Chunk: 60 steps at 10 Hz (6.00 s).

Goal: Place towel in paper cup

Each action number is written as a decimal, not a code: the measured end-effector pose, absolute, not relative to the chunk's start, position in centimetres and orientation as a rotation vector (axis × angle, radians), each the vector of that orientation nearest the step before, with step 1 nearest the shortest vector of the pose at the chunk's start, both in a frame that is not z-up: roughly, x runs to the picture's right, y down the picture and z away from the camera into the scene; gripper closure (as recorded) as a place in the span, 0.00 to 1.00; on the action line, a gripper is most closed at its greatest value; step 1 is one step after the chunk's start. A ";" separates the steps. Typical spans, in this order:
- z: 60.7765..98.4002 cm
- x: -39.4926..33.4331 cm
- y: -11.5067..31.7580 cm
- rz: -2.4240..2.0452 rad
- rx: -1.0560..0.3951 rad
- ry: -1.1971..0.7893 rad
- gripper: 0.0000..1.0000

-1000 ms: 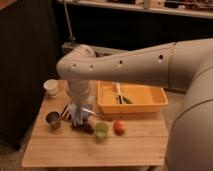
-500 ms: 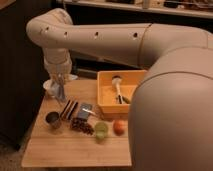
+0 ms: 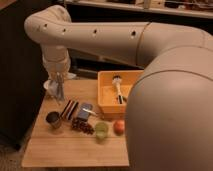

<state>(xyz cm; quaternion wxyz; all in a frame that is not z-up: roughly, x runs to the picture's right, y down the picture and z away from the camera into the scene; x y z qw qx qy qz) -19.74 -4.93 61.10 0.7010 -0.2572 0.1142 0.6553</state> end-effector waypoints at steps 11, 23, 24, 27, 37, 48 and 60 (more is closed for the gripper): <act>74.0 -23.6 -12.1 1.476 -0.982 -0.050 1.00; 78.7 -30.6 -9.7 1.319 -1.275 0.036 1.00; 79.1 -29.9 -9.7 1.330 -1.275 0.016 1.00; 79.0 -30.4 -8.9 1.334 -1.271 -0.025 1.00; 79.6 -34.6 -7.6 1.376 -1.131 -0.174 1.00; 83.5 -34.4 -8.6 1.541 -1.079 -0.082 1.00; 82.9 -34.1 -7.1 1.518 -1.189 -0.012 1.00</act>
